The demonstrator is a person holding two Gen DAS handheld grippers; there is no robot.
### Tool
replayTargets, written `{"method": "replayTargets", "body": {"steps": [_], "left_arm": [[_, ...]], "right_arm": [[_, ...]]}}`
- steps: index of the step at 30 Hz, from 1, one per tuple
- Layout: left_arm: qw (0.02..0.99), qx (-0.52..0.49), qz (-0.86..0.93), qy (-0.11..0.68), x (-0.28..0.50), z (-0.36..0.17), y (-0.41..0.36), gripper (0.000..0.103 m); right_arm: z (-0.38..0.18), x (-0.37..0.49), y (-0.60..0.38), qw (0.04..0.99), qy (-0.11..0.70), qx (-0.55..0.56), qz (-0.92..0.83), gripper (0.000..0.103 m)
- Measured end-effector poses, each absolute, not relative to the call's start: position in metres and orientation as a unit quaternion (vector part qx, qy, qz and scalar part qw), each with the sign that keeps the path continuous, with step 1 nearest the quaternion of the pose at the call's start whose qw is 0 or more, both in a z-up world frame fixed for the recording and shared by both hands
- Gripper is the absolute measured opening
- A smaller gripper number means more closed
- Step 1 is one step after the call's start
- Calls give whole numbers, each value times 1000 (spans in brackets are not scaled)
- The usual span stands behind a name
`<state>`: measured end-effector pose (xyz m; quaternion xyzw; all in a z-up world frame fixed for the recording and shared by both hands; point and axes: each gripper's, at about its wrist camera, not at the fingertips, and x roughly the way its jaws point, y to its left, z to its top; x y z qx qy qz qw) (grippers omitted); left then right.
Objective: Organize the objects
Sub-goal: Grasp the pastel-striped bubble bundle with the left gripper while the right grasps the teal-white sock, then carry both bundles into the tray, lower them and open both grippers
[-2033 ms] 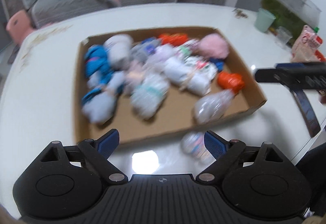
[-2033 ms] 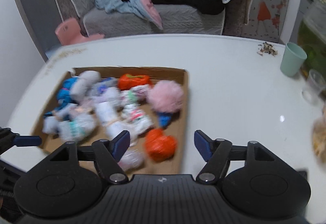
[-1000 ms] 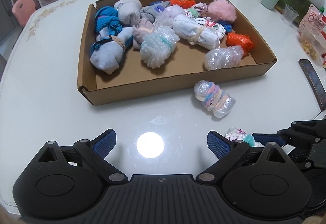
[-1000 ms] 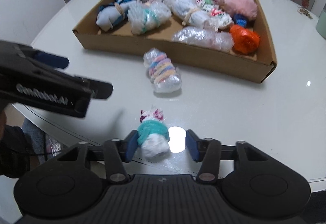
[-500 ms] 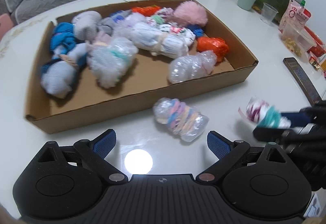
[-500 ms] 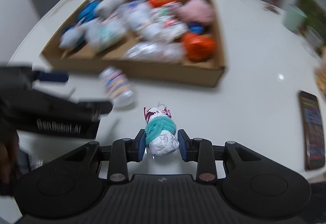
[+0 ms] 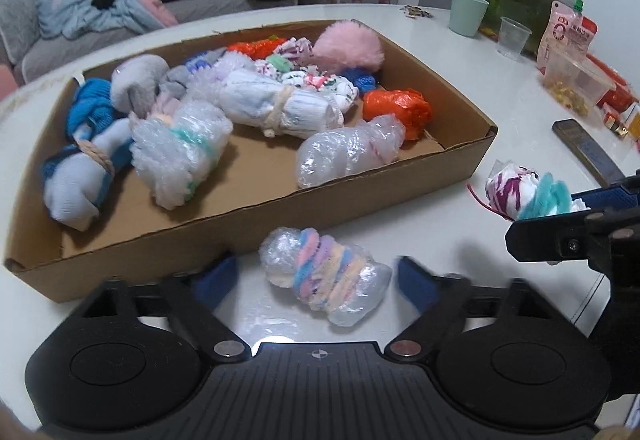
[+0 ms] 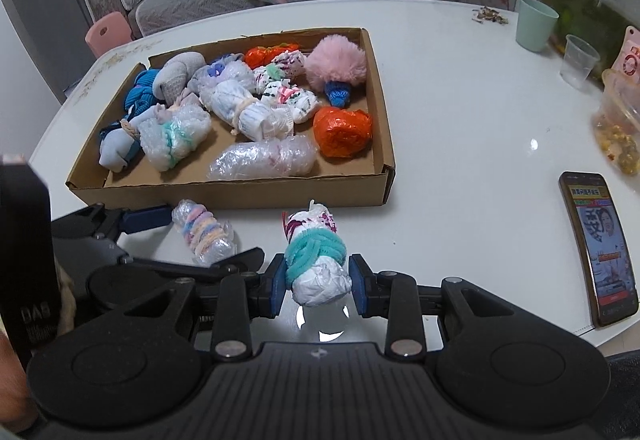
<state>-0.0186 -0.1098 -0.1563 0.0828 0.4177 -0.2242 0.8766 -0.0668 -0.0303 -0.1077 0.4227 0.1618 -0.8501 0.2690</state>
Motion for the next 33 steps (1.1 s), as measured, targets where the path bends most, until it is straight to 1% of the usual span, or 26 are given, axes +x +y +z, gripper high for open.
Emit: {"method": "replayTargets", "body": {"steps": [1, 10, 15, 19, 22, 28, 31, 33], "left_arm": [[877, 86, -222, 417, -18, -155, -109, 68], [864, 84, -207, 451, -25, -143, -92, 67], [855, 94, -174, 479, -32, -109, -72, 67], [853, 93, -155, 490, -46, -80, -38, 67], [862, 77, -136, 483, -40, -61, -17, 67], [887, 82, -126, 435, -12, -18, 3, 67], [891, 112, -136, 418, 4, -2, 5, 67], [893, 117, -156, 405, 16, 3, 5, 67]], "right_arm": [[-108, -66, -31, 272, 163, 422, -849, 30], [-106, -60, -36, 287, 163, 418, -846, 30], [-99, -57, -44, 304, 160, 410, -845, 30], [-89, -53, -44, 318, 153, 397, -847, 30], [-81, -54, -44, 330, 150, 389, -847, 30], [-58, -63, -52, 368, 162, 350, -846, 30], [-42, -73, -59, 407, 173, 327, -835, 30], [-31, -76, -69, 452, 194, 299, -818, 30]]}}
